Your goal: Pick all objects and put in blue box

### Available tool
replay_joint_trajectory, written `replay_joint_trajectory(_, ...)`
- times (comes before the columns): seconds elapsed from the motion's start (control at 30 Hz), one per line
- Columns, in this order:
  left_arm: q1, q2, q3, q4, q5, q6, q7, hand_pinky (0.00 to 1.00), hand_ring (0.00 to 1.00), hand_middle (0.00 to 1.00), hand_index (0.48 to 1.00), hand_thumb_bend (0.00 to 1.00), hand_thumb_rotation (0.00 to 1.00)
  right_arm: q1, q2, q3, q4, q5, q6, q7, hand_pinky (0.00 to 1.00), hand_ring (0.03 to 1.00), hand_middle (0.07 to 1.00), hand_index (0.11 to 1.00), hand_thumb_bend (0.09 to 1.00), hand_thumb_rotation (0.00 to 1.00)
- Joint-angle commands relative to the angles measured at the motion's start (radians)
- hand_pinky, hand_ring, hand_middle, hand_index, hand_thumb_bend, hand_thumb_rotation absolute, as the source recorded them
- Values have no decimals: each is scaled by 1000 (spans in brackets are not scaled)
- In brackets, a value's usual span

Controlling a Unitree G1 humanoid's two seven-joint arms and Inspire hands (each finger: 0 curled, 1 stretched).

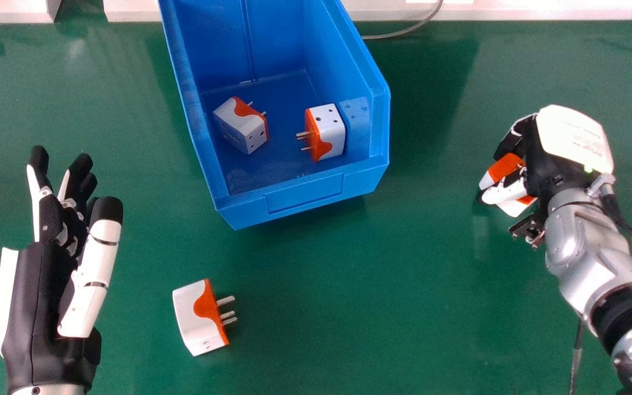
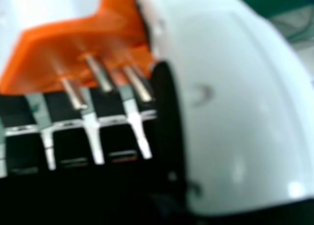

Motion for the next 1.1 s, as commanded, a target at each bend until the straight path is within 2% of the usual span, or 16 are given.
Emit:
replay_joint_trajectory(0.0,-2,7,6,-22,5,-11,1,969,973,968,943,467,650,4,6,-37,-35,35,-12,-26,367,476,544,490,488,129)
replay_joint_trajectory(0.1,-4,7,7,-17,9,-19,3,955,967,965,942,477,639,21,12,-71,-68,78,-28,-34,296,388,470,487,487,133)
replay_joint_trajectory(0.3,-6,6,8,-15,8,-17,4,945,963,961,936,494,626,62,3,-80,-141,88,-38,-41,284,377,456,485,485,134)
replay_joint_trajectory(0.47,-9,6,7,-10,7,-16,3,947,960,960,932,499,613,72,15,-113,-158,111,-36,-57,109,133,163,470,501,110)
replay_joint_trajectory(0.53,-8,7,7,-13,12,-13,5,946,959,959,932,501,611,74,22,-125,-162,119,-30,-66,82,102,128,469,502,108)
replay_joint_trajectory(0.63,-7,6,8,-16,19,-9,11,929,954,956,931,510,613,80,34,-150,-166,138,-36,-81,61,83,110,469,502,107)
replay_joint_trajectory(0.7,-7,5,8,-20,14,-4,12,924,950,951,926,514,600,82,40,-162,-172,150,-29,-80,57,80,109,469,501,107)
replay_joint_trajectory(0.8,-7,7,8,-21,12,-1,10,928,956,954,926,518,597,86,43,-168,-185,153,-15,-77,58,80,110,469,501,107)
replay_joint_trajectory(1.0,-17,7,10,-13,18,-6,13,920,951,952,921,520,593,101,52,-182,-216,159,-15,-89,60,83,115,469,501,107)
replay_joint_trajectory(1.07,-20,7,11,-6,20,-16,12,915,950,952,920,522,589,113,56,-192,-234,169,-21,-96,61,84,115,469,501,107)
